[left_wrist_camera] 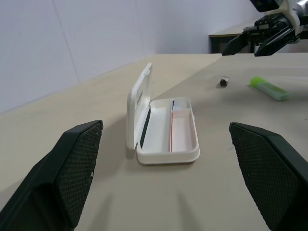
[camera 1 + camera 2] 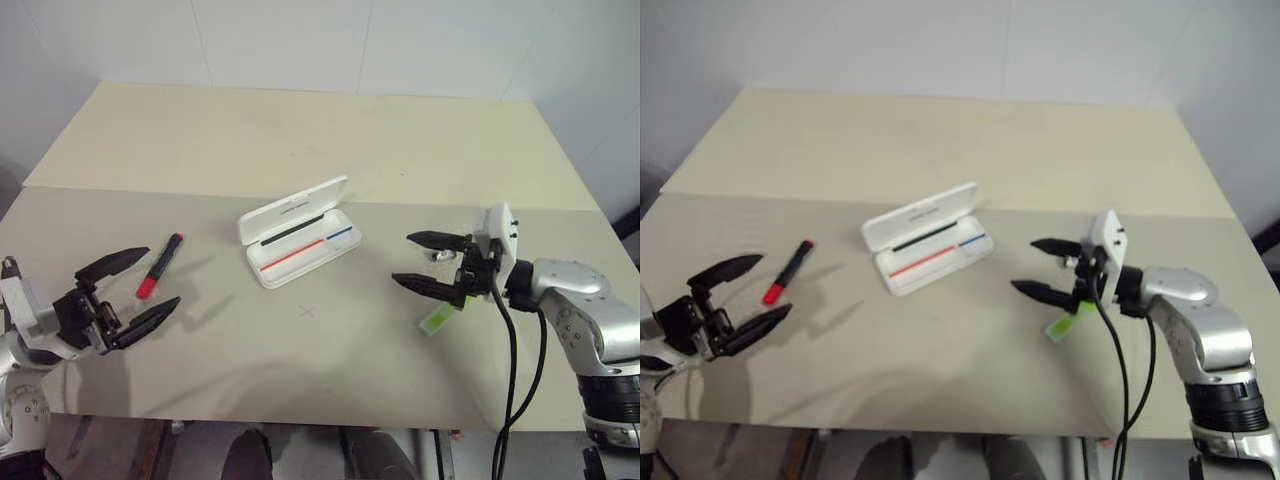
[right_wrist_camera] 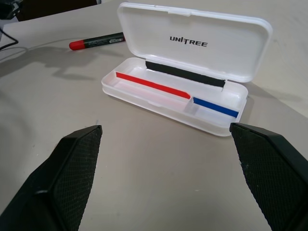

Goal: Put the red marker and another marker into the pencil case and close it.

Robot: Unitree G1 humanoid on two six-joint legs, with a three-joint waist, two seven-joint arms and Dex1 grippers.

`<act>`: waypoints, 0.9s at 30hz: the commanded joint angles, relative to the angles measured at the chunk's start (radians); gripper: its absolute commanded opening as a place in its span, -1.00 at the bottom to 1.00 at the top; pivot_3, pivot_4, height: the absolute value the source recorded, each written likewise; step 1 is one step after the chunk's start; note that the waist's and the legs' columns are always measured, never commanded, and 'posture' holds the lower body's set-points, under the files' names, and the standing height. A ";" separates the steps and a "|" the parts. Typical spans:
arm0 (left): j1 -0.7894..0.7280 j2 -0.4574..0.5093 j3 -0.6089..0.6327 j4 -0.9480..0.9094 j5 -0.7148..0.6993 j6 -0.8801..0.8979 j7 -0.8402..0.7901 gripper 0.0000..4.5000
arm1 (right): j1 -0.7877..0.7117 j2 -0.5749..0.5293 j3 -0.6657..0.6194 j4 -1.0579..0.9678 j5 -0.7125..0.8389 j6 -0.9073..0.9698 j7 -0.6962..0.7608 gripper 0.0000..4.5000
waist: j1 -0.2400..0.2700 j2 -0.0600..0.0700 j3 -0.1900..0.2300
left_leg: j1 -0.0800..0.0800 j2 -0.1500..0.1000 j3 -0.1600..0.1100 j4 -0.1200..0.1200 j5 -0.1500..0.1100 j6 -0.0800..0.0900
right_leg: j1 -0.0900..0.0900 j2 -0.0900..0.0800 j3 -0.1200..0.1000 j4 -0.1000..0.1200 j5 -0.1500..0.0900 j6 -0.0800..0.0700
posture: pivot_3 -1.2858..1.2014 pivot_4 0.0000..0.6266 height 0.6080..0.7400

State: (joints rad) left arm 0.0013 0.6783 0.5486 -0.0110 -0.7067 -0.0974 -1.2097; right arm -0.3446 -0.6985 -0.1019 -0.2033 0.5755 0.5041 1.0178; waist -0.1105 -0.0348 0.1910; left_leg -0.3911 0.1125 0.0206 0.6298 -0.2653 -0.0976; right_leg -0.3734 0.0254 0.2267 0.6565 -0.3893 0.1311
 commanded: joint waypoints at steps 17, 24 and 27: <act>-0.205 -0.059 -0.237 0.043 0.085 0.012 -0.010 0.98 | 0.132 0.031 -0.051 -0.214 0.054 0.010 -0.132 1.00 | 0.002 0.000 0.000 | 0.000 0.000 0.000 0.001 0.000 -0.001 | 0.000 0.000 0.000 0.000 0.000 0.001 | 0.03 -0.52 1.00; -0.223 -0.092 -0.381 0.035 0.218 0.062 0.082 0.98 | 0.178 0.014 -0.075 -0.228 0.063 0.008 -0.129 1.00 | 0.011 0.000 0.000 | 0.000 0.000 0.000 0.002 0.001 -0.001 | 0.001 0.000 0.000 0.001 0.001 0.001 | 0.03 -0.52 1.00; -0.268 -0.112 -0.437 0.077 0.286 0.074 0.131 0.98 | 0.217 -0.001 -0.099 -0.247 0.078 -0.012 -0.097 1.00 | 0.023 0.000 0.000 | 0.000 0.000 -0.001 0.004 0.001 -0.001 | 0.001 0.000 0.000 0.001 0.001 0.002 | 0.03 -0.52 1.00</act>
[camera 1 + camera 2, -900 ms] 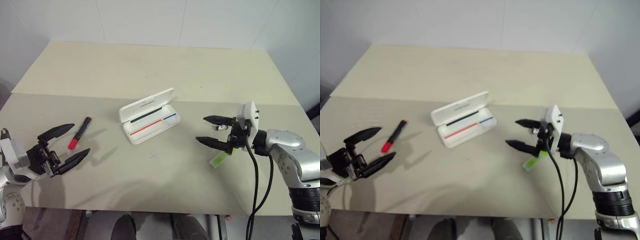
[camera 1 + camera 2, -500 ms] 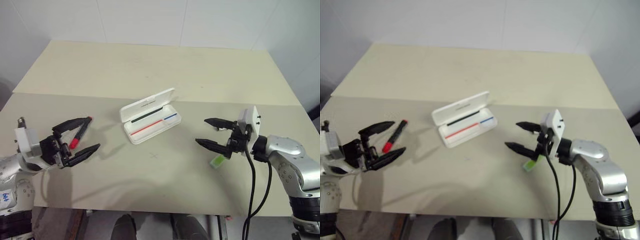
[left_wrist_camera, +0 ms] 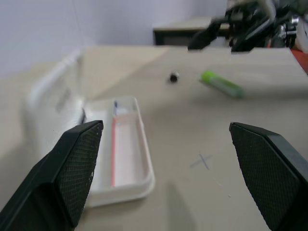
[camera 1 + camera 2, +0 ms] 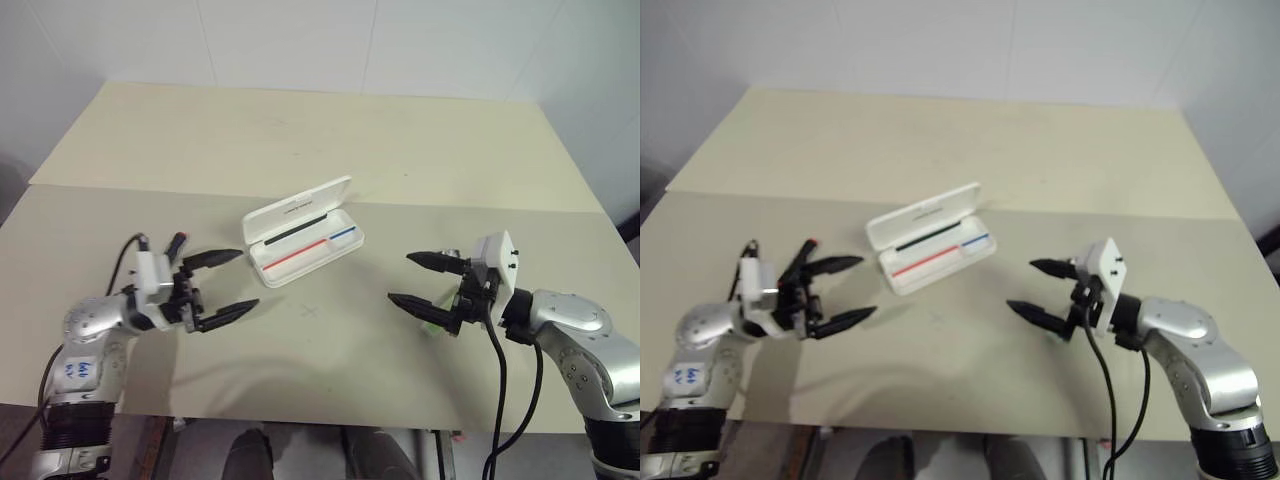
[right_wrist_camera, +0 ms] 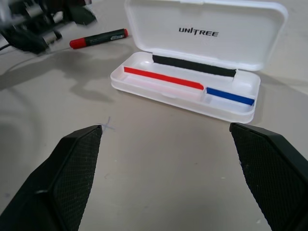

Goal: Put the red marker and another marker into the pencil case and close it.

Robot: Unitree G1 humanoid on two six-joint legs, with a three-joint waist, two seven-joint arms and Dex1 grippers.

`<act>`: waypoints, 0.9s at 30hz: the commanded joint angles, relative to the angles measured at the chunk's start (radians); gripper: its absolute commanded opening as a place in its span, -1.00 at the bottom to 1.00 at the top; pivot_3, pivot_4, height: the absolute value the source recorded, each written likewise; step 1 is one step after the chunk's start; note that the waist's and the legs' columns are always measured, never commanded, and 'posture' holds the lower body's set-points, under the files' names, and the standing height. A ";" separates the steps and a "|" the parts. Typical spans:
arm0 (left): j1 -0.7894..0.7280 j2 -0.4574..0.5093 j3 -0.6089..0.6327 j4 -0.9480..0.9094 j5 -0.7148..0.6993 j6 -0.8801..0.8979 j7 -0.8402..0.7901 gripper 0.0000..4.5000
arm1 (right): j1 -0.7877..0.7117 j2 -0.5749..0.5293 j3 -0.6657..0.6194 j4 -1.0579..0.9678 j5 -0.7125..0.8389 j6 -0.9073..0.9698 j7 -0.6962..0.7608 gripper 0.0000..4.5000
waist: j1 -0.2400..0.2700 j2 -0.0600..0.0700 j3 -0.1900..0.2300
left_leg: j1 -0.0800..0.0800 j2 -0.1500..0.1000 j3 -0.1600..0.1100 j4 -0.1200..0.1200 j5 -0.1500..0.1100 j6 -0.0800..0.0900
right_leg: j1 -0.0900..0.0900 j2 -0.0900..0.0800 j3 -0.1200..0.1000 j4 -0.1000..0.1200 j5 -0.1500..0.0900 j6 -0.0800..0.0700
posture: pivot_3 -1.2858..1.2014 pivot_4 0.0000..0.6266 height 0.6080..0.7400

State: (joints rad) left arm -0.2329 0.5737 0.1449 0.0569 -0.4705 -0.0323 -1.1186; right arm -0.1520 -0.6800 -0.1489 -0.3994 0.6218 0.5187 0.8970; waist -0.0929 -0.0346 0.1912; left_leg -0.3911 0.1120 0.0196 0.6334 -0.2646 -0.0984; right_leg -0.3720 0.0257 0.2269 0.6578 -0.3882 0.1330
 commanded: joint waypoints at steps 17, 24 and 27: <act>-0.248 -0.110 -0.179 0.216 0.180 -0.011 0.065 0.98 | 0.189 -0.082 -0.218 -0.154 0.167 -0.007 0.052 1.00 | 0.012 0.000 0.000 | 0.000 -0.001 0.000 0.002 0.000 0.000 | 0.002 0.000 0.000 0.000 0.001 0.001 | 0.03 -0.52 1.00; -0.287 -0.113 -0.220 0.246 0.227 0.009 0.063 0.98 | 0.319 -0.135 -0.311 -0.200 0.220 0.001 0.133 1.00 | 0.027 0.000 0.000 | 0.000 -0.001 -0.001 0.002 0.000 0.000 | 0.003 0.000 0.000 -0.001 0.001 0.001 | 0.03 -0.52 1.00; -0.302 -0.113 -0.235 0.264 0.248 0.013 0.059 0.98 | 0.326 -0.152 -0.338 -0.174 0.204 -0.014 0.137 1.00 | 0.033 0.000 0.000 | 0.000 -0.001 -0.001 0.003 0.000 0.000 | 0.003 0.000 0.000 -0.001 0.001 0.002 | 0.03 -0.52 1.00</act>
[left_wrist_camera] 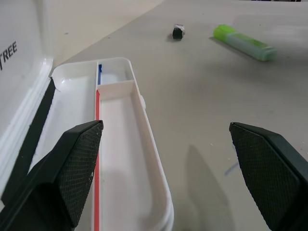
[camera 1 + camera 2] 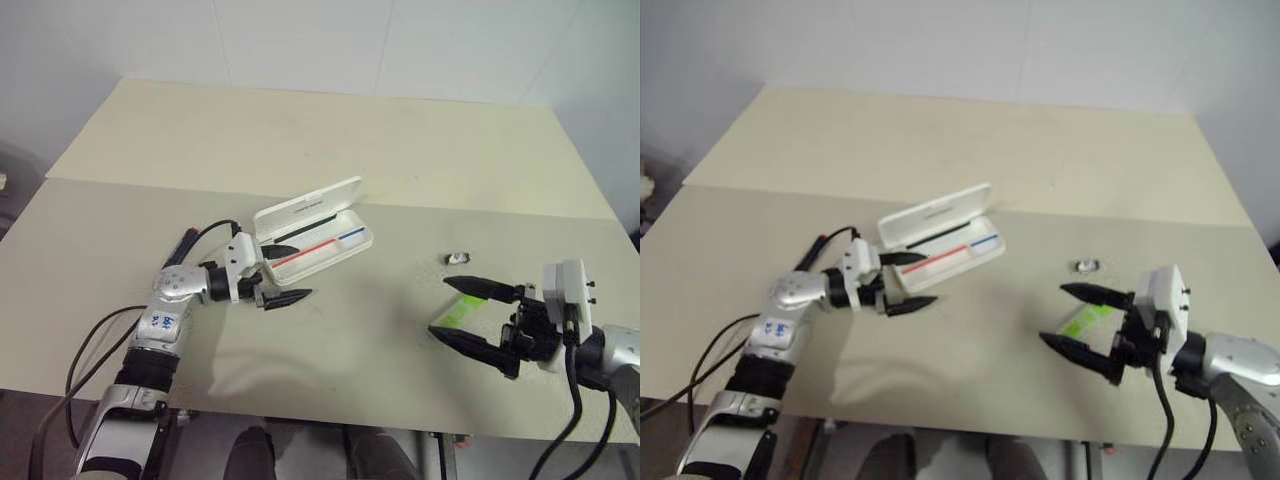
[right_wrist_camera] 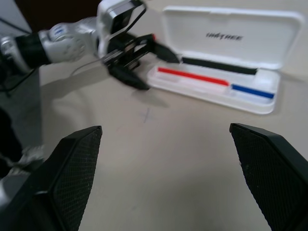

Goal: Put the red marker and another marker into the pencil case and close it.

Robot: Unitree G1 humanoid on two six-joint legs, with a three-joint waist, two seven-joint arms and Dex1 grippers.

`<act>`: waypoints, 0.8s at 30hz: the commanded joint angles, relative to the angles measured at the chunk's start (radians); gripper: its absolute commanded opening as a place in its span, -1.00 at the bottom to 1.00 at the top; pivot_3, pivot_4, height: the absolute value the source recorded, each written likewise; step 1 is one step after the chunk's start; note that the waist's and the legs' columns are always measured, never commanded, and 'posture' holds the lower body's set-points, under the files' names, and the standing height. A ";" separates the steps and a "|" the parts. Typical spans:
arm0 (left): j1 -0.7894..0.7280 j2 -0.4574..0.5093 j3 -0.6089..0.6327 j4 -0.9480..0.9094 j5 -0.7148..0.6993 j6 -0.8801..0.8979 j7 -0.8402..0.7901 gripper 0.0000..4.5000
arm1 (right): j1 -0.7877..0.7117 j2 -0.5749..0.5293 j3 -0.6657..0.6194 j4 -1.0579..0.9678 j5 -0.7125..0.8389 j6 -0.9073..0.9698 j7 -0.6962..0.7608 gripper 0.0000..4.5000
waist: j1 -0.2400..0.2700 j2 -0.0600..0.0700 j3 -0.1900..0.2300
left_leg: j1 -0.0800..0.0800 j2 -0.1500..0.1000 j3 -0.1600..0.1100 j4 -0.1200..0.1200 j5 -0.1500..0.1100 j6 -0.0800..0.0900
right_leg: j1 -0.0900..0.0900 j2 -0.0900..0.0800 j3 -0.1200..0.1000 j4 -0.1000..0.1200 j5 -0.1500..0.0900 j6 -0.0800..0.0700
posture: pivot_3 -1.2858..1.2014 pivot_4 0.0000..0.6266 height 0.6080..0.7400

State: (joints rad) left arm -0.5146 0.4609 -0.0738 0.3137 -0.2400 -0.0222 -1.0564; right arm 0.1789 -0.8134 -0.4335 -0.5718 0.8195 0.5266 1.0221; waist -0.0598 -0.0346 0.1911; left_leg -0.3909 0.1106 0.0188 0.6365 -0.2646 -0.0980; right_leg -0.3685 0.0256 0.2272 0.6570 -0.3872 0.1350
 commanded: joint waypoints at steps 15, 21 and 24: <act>-0.085 0.021 -0.077 0.055 0.133 0.120 0.057 -0.51 | -0.076 0.012 0.024 0.013 -0.046 -0.049 -0.059 1.00 | 0.001 0.000 0.000 | 0.000 0.000 -0.001 0.001 0.000 0.000 | 0.001 0.000 0.000 0.000 0.001 0.001 | 0.03 -0.52 1.00; -0.115 0.037 -0.067 0.065 0.140 0.088 0.059 -1.00 | -0.104 0.014 0.041 0.033 -0.062 -0.055 -0.055 1.00 | 0.000 0.000 0.000 | 0.003 -0.001 -0.002 0.001 0.004 0.001 | 0.004 0.000 0.000 0.001 0.002 0.002 | 0.03 -0.52 1.00; -0.129 0.050 -0.061 0.057 0.138 0.072 0.049 -1.00 | -0.119 0.015 0.052 0.044 -0.069 -0.061 -0.055 1.00 | -0.006 -0.001 0.000 | 0.003 -0.002 -0.001 0.001 0.004 0.001 | 0.004 0.000 0.002 0.000 0.003 0.003 | 0.03 -0.52 1.00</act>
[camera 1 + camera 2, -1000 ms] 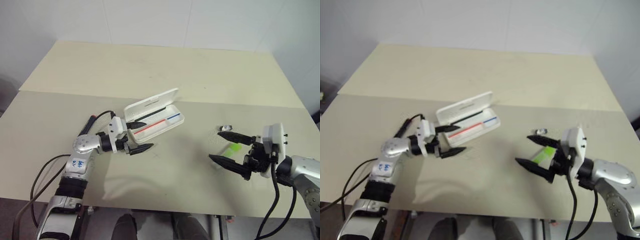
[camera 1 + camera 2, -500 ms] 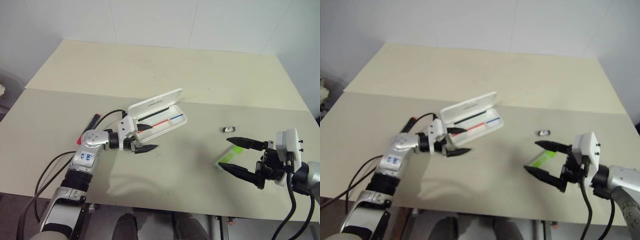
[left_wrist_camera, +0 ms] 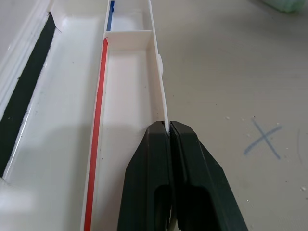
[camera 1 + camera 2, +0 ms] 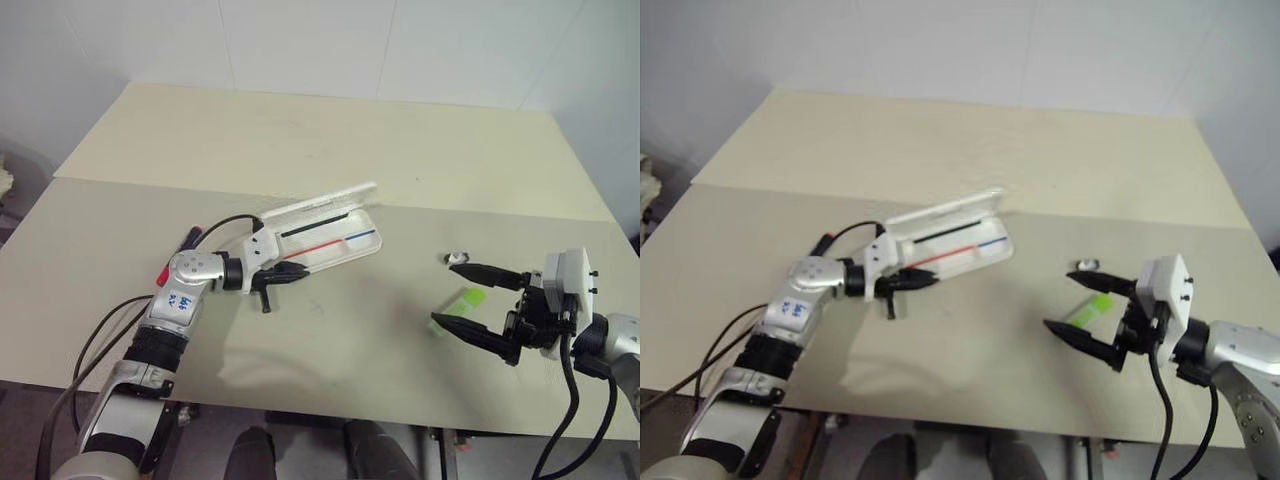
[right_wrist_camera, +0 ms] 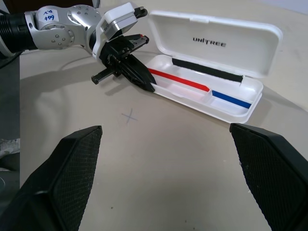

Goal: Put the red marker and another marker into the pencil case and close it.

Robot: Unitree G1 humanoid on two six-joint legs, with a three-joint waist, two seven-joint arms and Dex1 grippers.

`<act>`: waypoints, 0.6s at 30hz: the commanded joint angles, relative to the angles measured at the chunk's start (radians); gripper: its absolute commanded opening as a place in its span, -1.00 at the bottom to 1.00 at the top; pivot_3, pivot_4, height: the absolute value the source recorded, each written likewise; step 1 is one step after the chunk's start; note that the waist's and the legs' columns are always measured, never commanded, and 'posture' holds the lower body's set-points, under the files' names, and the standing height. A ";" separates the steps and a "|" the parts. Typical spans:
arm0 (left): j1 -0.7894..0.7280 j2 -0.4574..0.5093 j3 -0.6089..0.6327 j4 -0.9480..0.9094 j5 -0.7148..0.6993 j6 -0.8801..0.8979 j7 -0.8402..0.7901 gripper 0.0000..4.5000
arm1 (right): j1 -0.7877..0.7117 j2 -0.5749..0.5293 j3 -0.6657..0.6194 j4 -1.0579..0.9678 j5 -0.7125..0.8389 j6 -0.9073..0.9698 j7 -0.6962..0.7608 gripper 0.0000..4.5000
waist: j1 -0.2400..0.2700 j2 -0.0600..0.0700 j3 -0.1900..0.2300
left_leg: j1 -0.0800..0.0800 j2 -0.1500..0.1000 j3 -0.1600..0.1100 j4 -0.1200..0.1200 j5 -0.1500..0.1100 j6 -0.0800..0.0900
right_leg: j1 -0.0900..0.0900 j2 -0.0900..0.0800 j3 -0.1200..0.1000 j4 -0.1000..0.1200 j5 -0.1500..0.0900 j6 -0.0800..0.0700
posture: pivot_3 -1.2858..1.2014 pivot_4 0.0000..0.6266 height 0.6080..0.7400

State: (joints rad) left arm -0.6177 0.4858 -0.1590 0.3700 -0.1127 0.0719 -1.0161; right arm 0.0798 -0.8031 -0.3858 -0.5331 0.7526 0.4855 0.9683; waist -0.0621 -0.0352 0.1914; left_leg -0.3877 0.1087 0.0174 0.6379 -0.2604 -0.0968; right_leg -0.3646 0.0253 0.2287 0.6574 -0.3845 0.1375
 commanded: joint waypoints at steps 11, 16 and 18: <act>0.101 0.188 0.111 -0.360 -0.181 0.132 -0.150 -1.00 | -0.031 -0.002 0.017 0.021 -0.002 -0.022 0.009 1.00 | -0.006 0.000 0.000 | -0.004 0.001 0.001 -0.009 0.003 -0.006 | -0.007 -0.001 -0.002 -0.001 -0.003 -0.004 | 0.03 -0.52 1.00; 0.272 0.294 0.167 -0.596 -0.321 0.261 -0.225 -1.00 | -0.046 -0.007 0.032 0.025 -0.001 -0.012 0.008 1.00 | -0.003 0.001 0.000 | -0.004 0.003 0.002 -0.010 0.003 -0.006 | -0.008 0.000 -0.003 -0.001 -0.004 -0.005 | 0.03 -0.52 1.00; 0.337 0.325 0.170 -0.653 -0.340 0.270 -0.247 -1.00 | -0.057 -0.009 0.043 0.031 -0.003 -0.010 0.010 1.00 | -0.002 0.001 0.000 | -0.004 0.003 0.002 -0.009 0.002 -0.005 | -0.007 -0.001 -0.003 -0.001 -0.004 -0.005 | 0.03 -0.52 1.00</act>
State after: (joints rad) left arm -0.3025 0.7901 -0.0149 -0.2108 -0.4113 0.3343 -1.2403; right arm 0.0327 -0.8037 -0.3415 -0.4960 0.7455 0.4811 0.9697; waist -0.0641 -0.0346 0.1919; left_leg -0.3914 0.1114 0.0192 0.6292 -0.2598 -0.0989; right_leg -0.3715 0.0248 0.2262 0.6568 -0.3884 0.1330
